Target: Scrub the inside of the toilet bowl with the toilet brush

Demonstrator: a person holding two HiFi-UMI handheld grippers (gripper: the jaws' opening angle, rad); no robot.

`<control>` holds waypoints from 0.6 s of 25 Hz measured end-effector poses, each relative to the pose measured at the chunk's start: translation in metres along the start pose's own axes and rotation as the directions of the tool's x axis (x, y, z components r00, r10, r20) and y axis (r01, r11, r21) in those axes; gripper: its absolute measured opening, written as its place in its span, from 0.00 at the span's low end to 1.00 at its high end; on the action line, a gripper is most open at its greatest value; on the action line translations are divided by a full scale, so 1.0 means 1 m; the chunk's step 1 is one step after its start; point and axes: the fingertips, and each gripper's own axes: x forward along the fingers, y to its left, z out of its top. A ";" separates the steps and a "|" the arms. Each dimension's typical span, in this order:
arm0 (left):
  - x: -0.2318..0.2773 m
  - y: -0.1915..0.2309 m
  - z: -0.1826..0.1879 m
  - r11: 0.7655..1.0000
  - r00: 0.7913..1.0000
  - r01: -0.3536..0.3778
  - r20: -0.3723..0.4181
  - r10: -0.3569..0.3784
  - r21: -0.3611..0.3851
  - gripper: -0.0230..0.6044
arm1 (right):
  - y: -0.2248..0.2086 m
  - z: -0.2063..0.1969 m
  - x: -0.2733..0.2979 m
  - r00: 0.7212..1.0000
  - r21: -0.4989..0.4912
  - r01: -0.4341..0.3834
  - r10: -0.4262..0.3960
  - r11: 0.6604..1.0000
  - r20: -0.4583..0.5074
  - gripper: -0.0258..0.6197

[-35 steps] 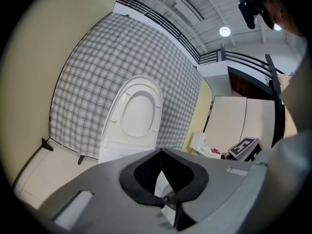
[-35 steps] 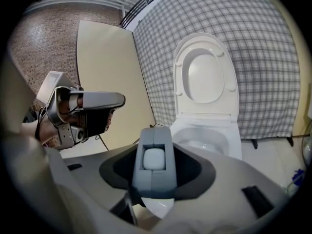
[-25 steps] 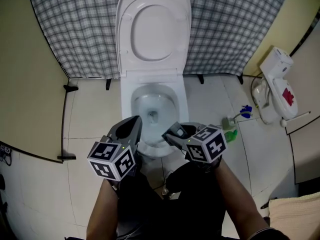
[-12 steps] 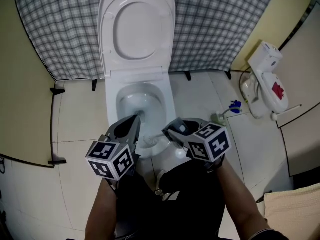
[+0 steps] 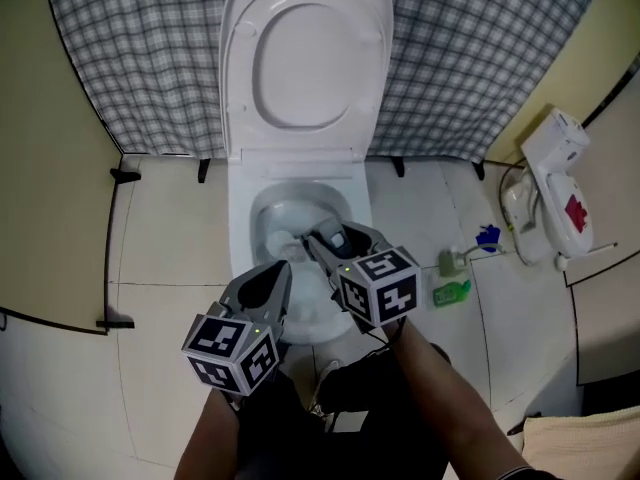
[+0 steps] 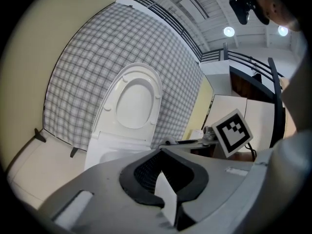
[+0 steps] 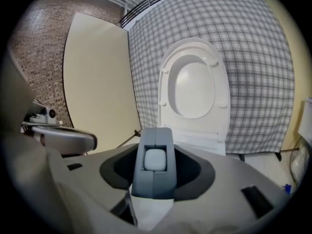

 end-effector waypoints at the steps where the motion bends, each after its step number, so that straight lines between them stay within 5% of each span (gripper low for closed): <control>1: -0.001 0.005 0.000 1.000 1.000 -0.008 -0.001 0.008 -0.001 0.05 | 0.002 0.003 0.014 1.000 -0.013 -0.001 0.001 1.000 0.000 0.36; 9: 0.004 0.050 -0.004 0.997 0.995 -0.075 -0.065 0.077 0.034 0.05 | 0.006 0.032 0.079 0.998 -0.085 -0.004 0.009 0.996 0.063 0.36; 15: -0.004 0.067 -0.010 0.995 0.992 -0.095 -0.082 0.096 0.023 0.05 | -0.016 0.043 0.084 0.978 -0.157 0.141 -0.113 0.978 0.173 0.36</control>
